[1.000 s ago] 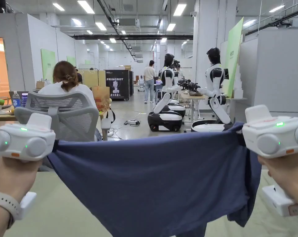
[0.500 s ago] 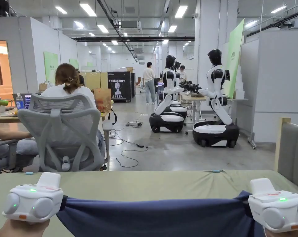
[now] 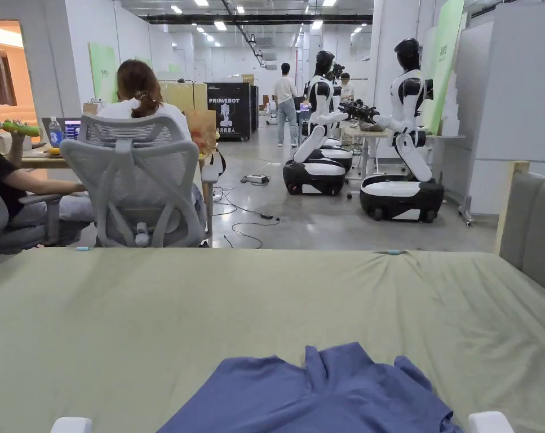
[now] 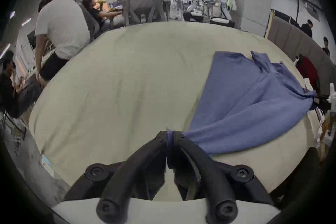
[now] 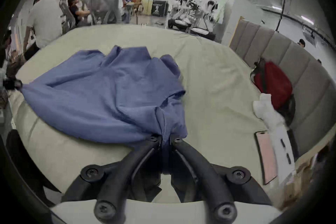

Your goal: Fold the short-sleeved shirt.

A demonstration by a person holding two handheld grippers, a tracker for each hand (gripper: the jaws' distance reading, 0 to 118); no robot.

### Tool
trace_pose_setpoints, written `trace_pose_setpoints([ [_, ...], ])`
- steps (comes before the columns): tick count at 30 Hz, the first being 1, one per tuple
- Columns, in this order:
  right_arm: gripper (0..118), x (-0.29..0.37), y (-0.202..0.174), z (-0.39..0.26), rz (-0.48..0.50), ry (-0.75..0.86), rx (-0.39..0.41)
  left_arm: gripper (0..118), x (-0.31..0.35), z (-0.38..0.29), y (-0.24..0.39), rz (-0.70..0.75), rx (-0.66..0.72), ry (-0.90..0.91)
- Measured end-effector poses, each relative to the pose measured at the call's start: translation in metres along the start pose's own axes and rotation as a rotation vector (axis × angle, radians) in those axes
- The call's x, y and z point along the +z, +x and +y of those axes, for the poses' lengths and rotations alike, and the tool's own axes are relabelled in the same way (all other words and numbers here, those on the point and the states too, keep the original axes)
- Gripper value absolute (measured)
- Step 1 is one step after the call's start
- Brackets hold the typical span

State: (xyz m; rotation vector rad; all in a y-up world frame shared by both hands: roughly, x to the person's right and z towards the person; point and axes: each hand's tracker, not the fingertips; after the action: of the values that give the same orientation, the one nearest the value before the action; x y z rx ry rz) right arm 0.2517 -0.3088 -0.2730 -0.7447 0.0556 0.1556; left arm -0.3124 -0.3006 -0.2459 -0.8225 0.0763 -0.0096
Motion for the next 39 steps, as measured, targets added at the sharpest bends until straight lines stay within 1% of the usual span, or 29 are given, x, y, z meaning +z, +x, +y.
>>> trace_pose_setpoints([
  [1,21,0.008,-0.002,0.004,-0.018,0.005,-0.026,15,0.005,0.0,0.002,0.028,0.012,0.028],
  [2,47,0.016,-0.006,0.01,-0.043,0.006,-0.057,37,0.015,0.004,0.009,0.073,-0.003,0.083],
  [3,78,0.027,-0.013,0.018,-0.017,0.041,-0.08,71,0.031,0.01,0.02,0.059,-0.019,0.141],
  [4,102,0.037,-0.019,0.025,0.032,0.091,-0.083,104,0.042,0.017,0.03,0.033,-0.021,0.189],
  [5,108,0.047,-0.029,0.036,0.067,0.14,-0.086,114,0.053,0.027,0.043,0.005,-0.025,0.239],
  [6,109,0.058,-0.043,0.046,0.073,0.179,-0.091,115,0.065,0.037,0.058,-0.012,-0.042,0.285],
  [9,109,0.085,-0.086,0.071,0.114,0.299,-0.09,108,0.093,0.061,0.103,-0.072,-0.071,0.389],
  [10,107,0.093,-0.099,0.077,0.131,0.326,-0.084,98,0.103,0.066,0.118,-0.083,-0.072,0.429],
  [11,102,0.099,-0.109,0.079,0.148,0.352,-0.081,87,0.1,0.07,0.124,-0.093,-0.078,0.452],
  [12,86,0.105,-0.119,0.081,0.164,0.38,-0.08,73,0.105,0.072,0.134,-0.106,-0.092,0.472],
  [13,48,0.107,-0.127,0.084,0.162,0.396,-0.068,44,0.108,0.073,0.143,-0.103,-0.11,0.492],
  [14,13,0.109,-0.134,0.085,0.147,0.396,-0.059,20,0.11,0.073,0.148,-0.09,-0.124,0.5],
  [15,0,0.109,-0.14,0.086,0.12,0.406,-0.042,0,0.11,0.07,0.149,-0.092,-0.135,0.499],
  [16,0,0.11,-0.143,0.087,0.09,0.417,-0.036,0,0.111,0.07,0.149,-0.097,-0.137,0.495],
  [17,0,0.109,-0.143,0.089,0.111,0.412,-0.038,0,0.112,0.071,0.148,-0.099,-0.138,0.492],
  [19,0,0.105,-0.144,0.092,0.155,0.382,-0.027,0,0.107,0.071,0.133,-0.137,-0.159,0.412],
  [20,0,0.104,-0.146,0.093,0.146,0.385,-0.021,0,0.103,0.073,0.121,-0.138,-0.145,0.381],
  [22,0,0.097,-0.145,0.091,0.128,0.38,-0.002,0,0.084,0.08,0.088,-0.13,-0.092,0.246],
  [25,0,0.087,-0.144,0.09,0.144,0.358,-0.011,0,0.042,0.078,0.028,-0.17,0.009,-0.02],
  [27,0,0.08,-0.146,0.091,0.146,0.349,-0.007,0,0.023,0.066,-0.001,-0.167,0.069,-0.12],
  [29,0,0.073,-0.148,0.089,0.152,0.337,-0.008,0,0.009,0.055,-0.016,-0.127,0.056,-0.173],
  [30,0,0.069,-0.149,0.089,0.155,0.331,-0.007,0,0.004,0.051,-0.02,-0.13,0.065,-0.186],
  [31,0,0.065,-0.15,0.09,0.158,0.324,-0.007,17,0.0,0.046,-0.02,-0.127,0.091,-0.188],
  [33,0,0.057,-0.151,0.089,0.161,0.309,-0.007,89,-0.013,0.039,-0.022,-0.151,0.14,-0.197],
  [34,0,0.054,-0.151,0.089,0.162,0.302,-0.003,118,-0.018,0.036,-0.023,-0.165,0.16,-0.205],
  [35,0,0.052,-0.151,0.089,0.159,0.297,0.0,112,-0.025,0.036,-0.023,-0.16,0.164,-0.206],
  [37,0,0.046,-0.148,0.089,0.152,0.287,0.003,82,-0.038,0.033,-0.02,-0.152,0.187,-0.251],
  [38,0,0.044,-0.145,0.09,0.149,0.282,0.002,69,-0.043,0.031,-0.018,-0.146,0.172,-0.29],
  [39,0,0.041,-0.141,0.091,0.146,0.275,-0.001,44,-0.039,0.026,-0.012,-0.165,0.137,-0.337],
])
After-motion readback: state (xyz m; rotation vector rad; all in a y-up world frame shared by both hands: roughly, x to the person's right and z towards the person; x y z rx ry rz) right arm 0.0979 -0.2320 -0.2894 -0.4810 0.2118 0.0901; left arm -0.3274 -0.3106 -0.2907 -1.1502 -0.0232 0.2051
